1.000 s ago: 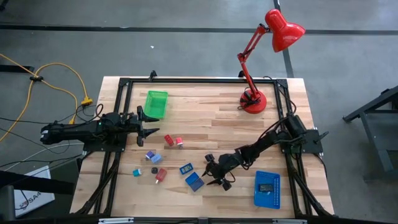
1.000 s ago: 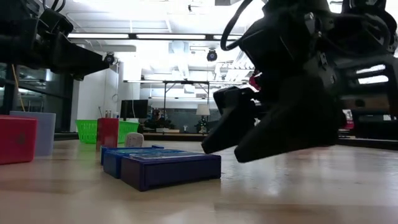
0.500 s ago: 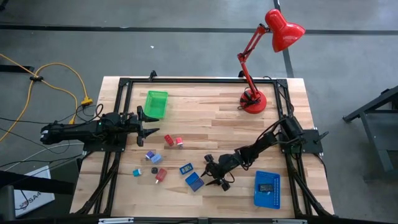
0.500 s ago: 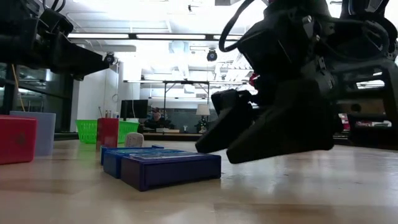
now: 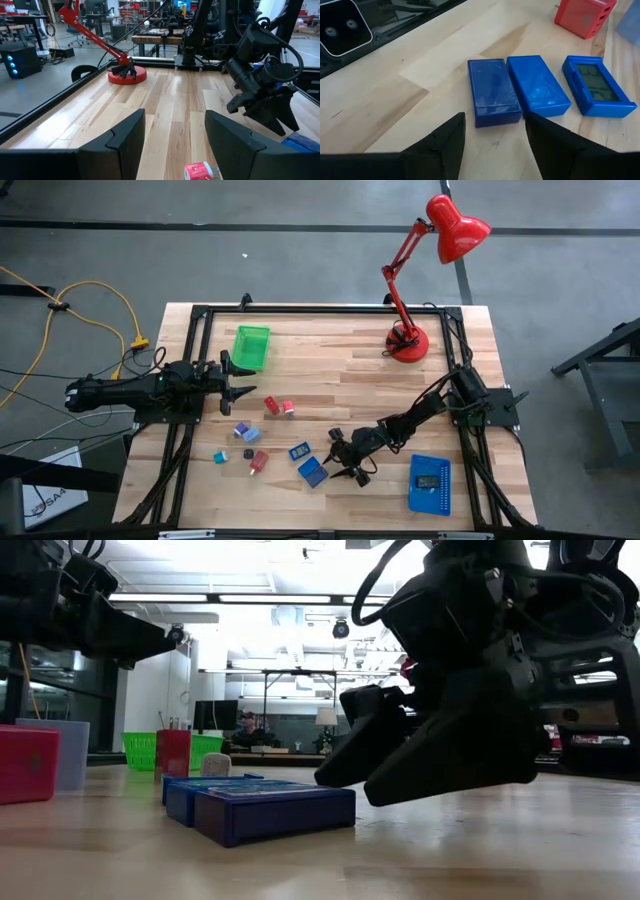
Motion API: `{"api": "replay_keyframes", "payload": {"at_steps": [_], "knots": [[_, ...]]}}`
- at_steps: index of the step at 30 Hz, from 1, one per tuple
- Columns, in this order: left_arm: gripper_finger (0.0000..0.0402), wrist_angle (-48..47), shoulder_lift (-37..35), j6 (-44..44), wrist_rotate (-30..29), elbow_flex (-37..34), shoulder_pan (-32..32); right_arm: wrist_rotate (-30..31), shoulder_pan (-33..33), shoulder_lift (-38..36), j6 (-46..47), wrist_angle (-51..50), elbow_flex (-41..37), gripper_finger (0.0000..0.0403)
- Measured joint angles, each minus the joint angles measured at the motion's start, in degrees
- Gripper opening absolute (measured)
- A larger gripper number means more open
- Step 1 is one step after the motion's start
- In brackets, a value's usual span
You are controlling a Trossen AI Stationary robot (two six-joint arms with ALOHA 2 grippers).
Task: Pick & Place Office items
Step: Put the dark blue digital timer into the blue bin
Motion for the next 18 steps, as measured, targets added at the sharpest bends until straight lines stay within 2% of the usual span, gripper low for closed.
{"api": "replay_keyframes", "payload": {"at_steps": [18], "knots": [[0.0199,0.0,0.0,0.0,0.0,0.0,0.0,3.2,1.1,0.0,-0.3,0.0,0.2,0.0194]]}}
